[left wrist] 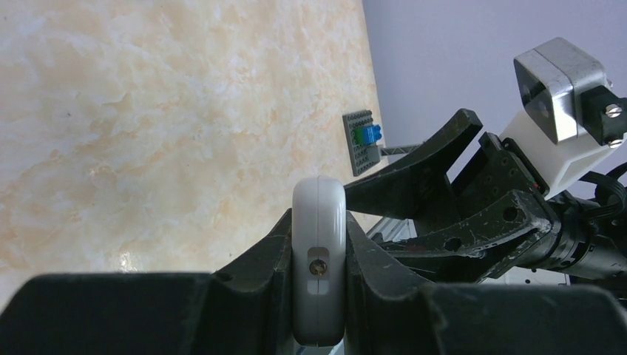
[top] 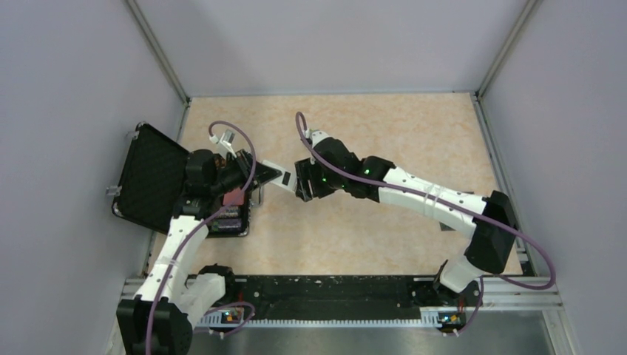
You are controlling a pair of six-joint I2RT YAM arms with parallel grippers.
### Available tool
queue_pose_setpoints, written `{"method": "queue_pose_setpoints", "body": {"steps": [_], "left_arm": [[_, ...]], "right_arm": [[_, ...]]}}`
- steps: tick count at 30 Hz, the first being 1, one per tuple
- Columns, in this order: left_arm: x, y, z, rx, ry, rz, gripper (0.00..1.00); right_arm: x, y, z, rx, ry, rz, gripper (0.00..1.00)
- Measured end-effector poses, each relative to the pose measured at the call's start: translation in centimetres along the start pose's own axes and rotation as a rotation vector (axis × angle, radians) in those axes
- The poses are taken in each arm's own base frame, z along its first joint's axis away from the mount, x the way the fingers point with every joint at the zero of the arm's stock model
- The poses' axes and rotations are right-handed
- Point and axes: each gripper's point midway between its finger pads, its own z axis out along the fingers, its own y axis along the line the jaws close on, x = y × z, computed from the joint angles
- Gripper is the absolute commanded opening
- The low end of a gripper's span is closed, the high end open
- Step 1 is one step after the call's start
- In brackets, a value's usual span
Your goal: Load the batteries into the remote control
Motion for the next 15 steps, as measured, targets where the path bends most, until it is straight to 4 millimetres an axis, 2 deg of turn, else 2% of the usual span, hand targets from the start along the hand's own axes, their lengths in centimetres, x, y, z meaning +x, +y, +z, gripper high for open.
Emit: {"method": "queue_pose_setpoints", "body": {"steps": [8, 12, 15], "left_arm": [[0.5, -0.1, 0.1, -0.007, 0.017, -0.036, 0.0], [0.2, -0.4, 0.0, -0.002, 0.012, -0.038, 0.0], [-0.4, -1.1, -0.1, 0.007, -0.001, -0.044, 0.0]], "right_arm": [[-1.1, 0.0, -1.0, -0.019, -0.028, 0.039, 0.8], [-2.6, -0.2, -2.5, -0.033, -0.071, 0.091, 0.83], [-4.5, -0.4, -4.2, -0.053, -0.138, 0.156, 0.83]]}}
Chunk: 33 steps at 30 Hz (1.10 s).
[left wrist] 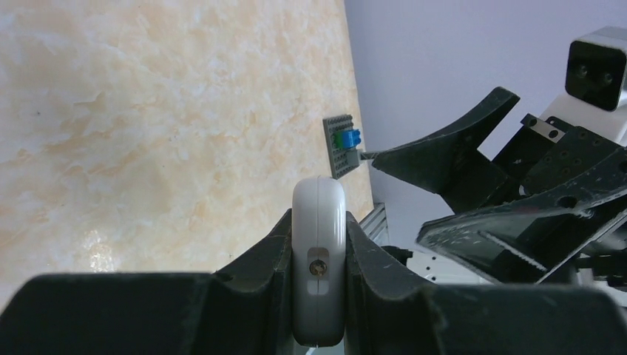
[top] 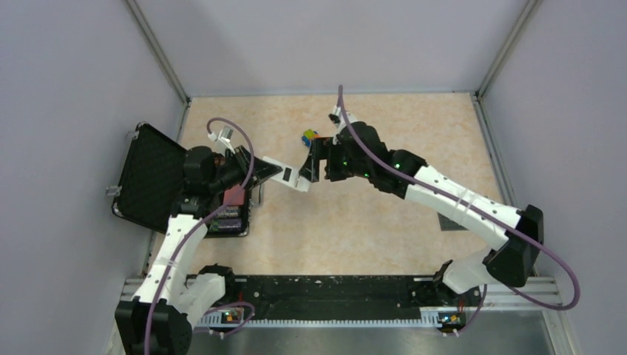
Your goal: Load the batteries into the remote control
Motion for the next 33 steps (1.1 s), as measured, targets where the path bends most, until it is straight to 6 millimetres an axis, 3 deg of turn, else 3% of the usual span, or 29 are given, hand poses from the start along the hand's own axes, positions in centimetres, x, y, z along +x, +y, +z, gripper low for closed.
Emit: {"method": "queue_pose_setpoints", "body": {"steps": [3, 7, 14, 21, 33], "left_arm": [[-0.7, -0.8, -0.2, 0.009, -0.018, -0.025, 0.0], [-1.6, -1.8, -0.3, 0.025, -0.045, -0.095, 0.0], [-3.1, -4.3, -0.6, 0.099, -0.077, -0.218, 0.0], [-4.3, -7.4, -1.4, 0.182, -0.095, -0.242, 0.0], [-4.5, -9.7, -2.4, 0.255, -0.095, -0.292, 0.0]], "right_arm": [[-2.0, 0.0, -1.6, -0.032, -0.087, 0.083, 0.83], [-2.9, 0.0, -3.0, -0.093, -0.174, 0.198, 0.83], [-2.4, 1.0, -2.0, -0.201, -0.199, 0.332, 0.82], [-4.6, 2.8, -2.6, -0.307, -0.271, 0.4, 0.79], [-5.5, 3.4, -2.9, -0.424, -0.312, 0.497, 0.71]]}}
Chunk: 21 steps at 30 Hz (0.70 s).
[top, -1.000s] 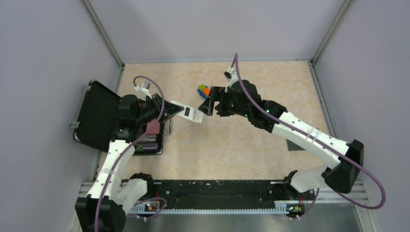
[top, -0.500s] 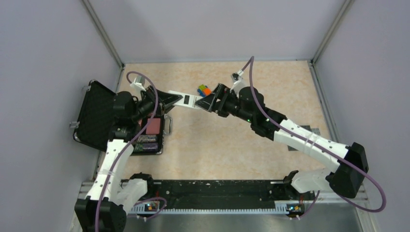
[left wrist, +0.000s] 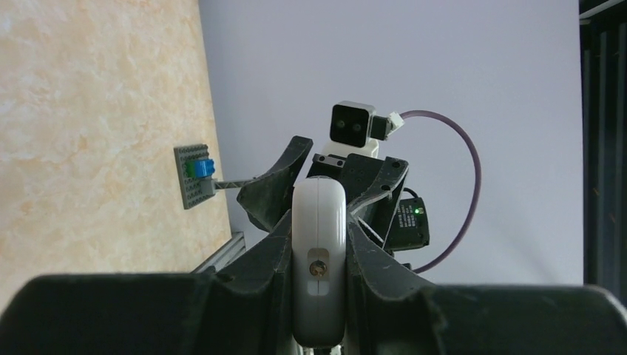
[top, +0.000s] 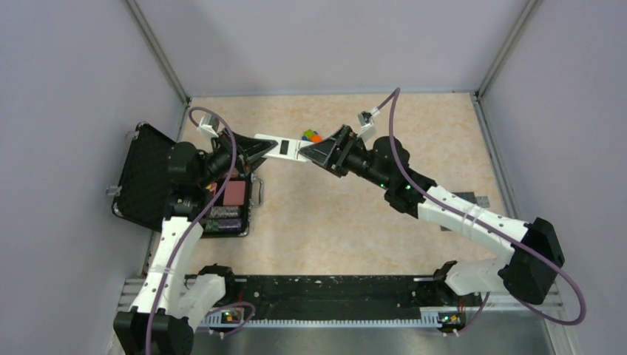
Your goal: Load the batteries into the remote control
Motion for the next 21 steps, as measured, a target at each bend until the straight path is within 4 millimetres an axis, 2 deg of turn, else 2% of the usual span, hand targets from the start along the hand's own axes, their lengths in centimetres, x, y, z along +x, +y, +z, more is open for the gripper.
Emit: {"method": "queue_pose_setpoints", "body": {"steps": [12, 21], "left_arm": [[0.3, -2.4, -0.2, 0.086, 0.026, -0.038, 0.0], [0.5, -2.6, -0.4, 0.101, 0.041, -0.059, 0.0]], "right_arm": [[-0.3, 3.0, -0.2, -0.131, 0.012, 0.045, 0.64], [0.4, 4.0, 0.4, -0.211, 0.058, 0.067, 0.54]]}}
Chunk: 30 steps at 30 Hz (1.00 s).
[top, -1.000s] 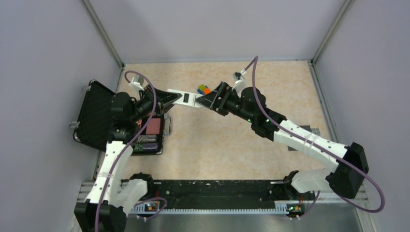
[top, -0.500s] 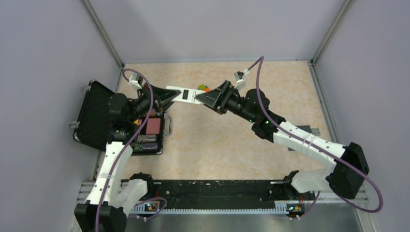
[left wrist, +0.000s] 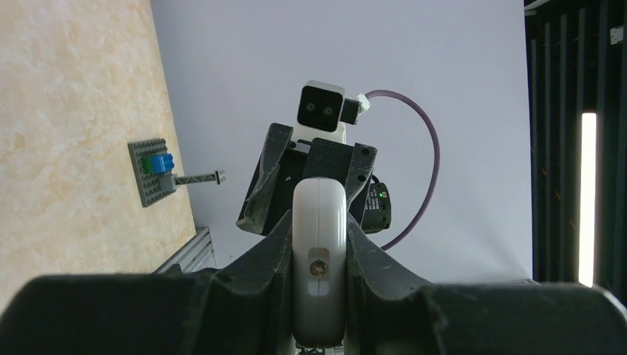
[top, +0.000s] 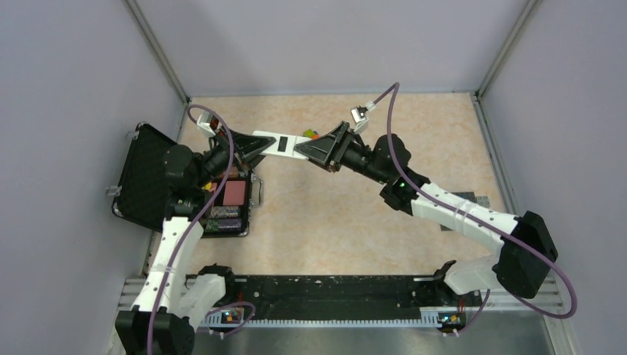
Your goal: Load the batteries into the remote control
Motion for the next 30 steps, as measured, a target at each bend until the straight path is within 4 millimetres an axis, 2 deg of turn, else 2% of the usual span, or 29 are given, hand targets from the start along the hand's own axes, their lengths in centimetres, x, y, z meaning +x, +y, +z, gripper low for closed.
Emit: {"method": "queue_pose_setpoints", "body": {"steps": [12, 24, 30], "left_arm": [[-0.2, 0.5, 0.2, -0.006, 0.01, -0.012, 0.0], [-0.2, 0.3, 0.2, 0.004, 0.019, 0.001, 0.0], [-0.3, 0.8, 0.2, -0.009, 0.016, 0.018, 0.0]], "right_arm": [[0.8, 0.0, 1.1, -0.042, 0.066, 0.015, 0.47], [1.2, 0.6, 1.8, -0.08, 0.105, 0.014, 0.47], [1.0, 0.1, 1.8, -0.069, 0.119, 0.017, 0.46]]}}
